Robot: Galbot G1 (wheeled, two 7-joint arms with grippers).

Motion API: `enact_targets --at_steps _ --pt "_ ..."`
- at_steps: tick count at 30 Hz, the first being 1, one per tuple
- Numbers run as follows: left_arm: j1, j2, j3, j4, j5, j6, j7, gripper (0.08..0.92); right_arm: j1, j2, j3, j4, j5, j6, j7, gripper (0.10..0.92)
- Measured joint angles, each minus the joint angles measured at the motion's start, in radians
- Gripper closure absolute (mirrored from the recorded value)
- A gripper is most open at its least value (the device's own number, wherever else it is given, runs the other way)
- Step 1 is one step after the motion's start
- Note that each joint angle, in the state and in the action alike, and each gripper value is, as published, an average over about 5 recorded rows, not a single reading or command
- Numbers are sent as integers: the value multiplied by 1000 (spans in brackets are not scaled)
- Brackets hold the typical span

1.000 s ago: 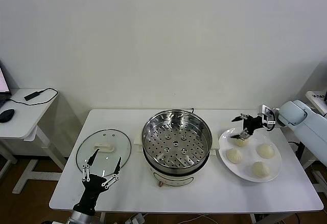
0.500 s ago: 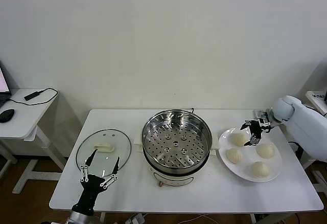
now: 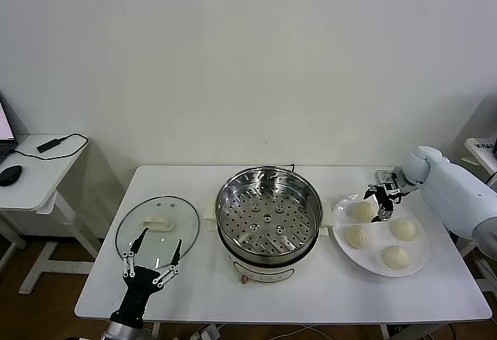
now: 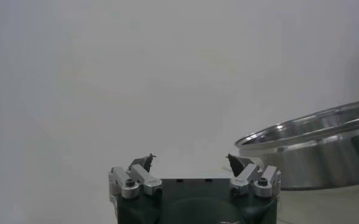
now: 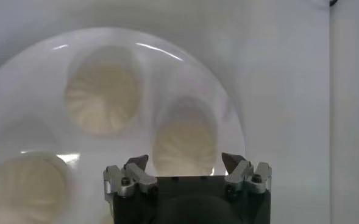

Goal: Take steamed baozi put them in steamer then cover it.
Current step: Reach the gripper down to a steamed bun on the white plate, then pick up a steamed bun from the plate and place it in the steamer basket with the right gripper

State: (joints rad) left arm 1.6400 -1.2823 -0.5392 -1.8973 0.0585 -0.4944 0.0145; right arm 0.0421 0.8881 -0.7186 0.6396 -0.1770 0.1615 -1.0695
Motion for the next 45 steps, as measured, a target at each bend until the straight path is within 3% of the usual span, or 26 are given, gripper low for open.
enact_targets --at_steps 10,23,27,35,45 --pt "0 -1 -1 2 0 -2 -2 177 -9 30 7 -35 -45 38 18 218" --pt "-1 -2 -3 -4 -1 -2 -5 177 -14 37 8 -40 -58 47 31 363" --pt "-2 -1 -1 -7 -1 0 -6 177 -6 25 0 -21 -52 44 24 370" --pt "-9 4 7 -18 -3 5 -8 177 70 -44 -72 113 13 44 -11 366" --pt "-1 8 7 -29 -8 4 -10 177 324 -60 -244 336 102 179 -51 363"
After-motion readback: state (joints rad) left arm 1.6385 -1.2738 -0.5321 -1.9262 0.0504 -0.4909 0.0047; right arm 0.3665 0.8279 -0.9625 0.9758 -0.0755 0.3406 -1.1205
